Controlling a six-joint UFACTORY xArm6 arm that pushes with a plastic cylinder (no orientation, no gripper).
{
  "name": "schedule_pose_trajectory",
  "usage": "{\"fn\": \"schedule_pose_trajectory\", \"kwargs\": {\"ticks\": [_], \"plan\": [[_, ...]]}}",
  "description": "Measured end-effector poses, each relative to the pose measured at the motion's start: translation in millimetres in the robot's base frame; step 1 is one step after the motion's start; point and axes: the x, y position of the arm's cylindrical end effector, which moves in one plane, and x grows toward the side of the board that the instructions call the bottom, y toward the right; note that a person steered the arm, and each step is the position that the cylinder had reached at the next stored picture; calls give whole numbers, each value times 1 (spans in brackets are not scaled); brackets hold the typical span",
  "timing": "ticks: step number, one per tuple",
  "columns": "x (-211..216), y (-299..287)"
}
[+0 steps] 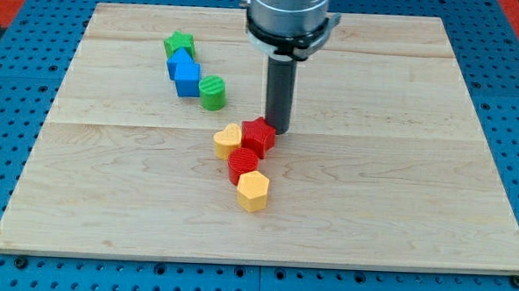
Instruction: Place red star and yellow heart parallel to each other
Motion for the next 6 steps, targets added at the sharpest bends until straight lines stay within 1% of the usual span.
{"fn": "schedule_pose_trajectory", "kwargs": {"ticks": [1,2,3,4,5,6], "plan": [[0,-8],[18,-31],[36,-19],[10,12],[4,-52],[1,-85]]}}
